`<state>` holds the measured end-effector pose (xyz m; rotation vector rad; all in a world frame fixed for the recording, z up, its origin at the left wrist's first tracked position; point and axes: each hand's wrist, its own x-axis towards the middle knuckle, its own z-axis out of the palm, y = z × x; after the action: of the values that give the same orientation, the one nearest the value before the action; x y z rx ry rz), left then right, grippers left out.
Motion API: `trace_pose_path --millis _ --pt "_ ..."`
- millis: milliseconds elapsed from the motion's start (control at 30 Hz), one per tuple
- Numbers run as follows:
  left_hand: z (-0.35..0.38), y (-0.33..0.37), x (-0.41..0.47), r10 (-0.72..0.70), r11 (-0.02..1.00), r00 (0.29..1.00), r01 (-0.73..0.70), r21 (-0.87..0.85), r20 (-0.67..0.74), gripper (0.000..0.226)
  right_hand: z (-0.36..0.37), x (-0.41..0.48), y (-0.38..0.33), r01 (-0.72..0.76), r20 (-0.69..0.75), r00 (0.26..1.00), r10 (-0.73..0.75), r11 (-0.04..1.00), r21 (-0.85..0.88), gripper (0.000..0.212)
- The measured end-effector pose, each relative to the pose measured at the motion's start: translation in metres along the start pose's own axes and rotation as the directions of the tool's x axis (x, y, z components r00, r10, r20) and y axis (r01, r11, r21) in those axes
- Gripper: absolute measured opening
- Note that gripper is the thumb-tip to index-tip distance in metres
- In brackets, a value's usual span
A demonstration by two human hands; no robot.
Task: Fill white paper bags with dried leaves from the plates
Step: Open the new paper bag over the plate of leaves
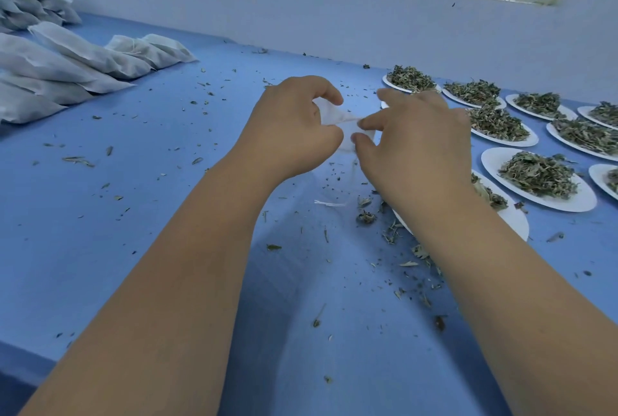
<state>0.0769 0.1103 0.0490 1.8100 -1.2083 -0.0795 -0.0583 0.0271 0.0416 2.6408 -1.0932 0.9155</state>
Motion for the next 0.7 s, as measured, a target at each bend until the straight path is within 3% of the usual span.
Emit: trace_pose_path --millis 167,233,367,467,533,633,700 --pt "0.001 0.003 -0.001 -0.004 0.998 0.999 0.006 -0.060 0.032 0.036 0.006 0.001 -0.002 0.197 0.093 0.972 -0.214 0.966 0.167 0.037" --pt "0.001 0.003 -0.002 0.002 0.998 0.999 0.001 -0.057 0.052 0.035 0.008 0.002 0.000 0.090 0.089 0.990 -0.108 0.979 0.183 0.028" --pt "0.000 0.003 -0.003 0.067 0.997 0.995 -0.064 -0.037 0.071 0.034 0.007 0.006 0.005 -0.113 0.092 0.992 0.091 0.952 0.285 0.044" --pt "0.003 0.003 -0.003 0.185 0.982 0.982 -0.186 0.026 0.029 0.044 0.004 0.006 0.003 -0.122 0.090 0.991 0.095 0.925 0.360 0.049" --pt "0.004 0.002 -0.003 0.253 0.964 0.965 -0.257 0.062 0.076 0.056 0.002 0.007 0.002 -0.149 0.106 0.988 0.115 0.900 0.409 0.046" --pt "0.008 -0.003 -0.004 0.284 0.947 0.934 -0.308 0.088 0.218 0.072 -0.005 0.008 0.004 -0.210 0.180 0.975 0.132 0.810 0.548 0.034" --pt "0.012 -0.006 -0.002 0.293 0.942 0.935 -0.318 0.106 0.201 0.075 -0.009 0.008 0.005 -0.251 0.241 0.963 0.116 0.705 0.664 0.024"
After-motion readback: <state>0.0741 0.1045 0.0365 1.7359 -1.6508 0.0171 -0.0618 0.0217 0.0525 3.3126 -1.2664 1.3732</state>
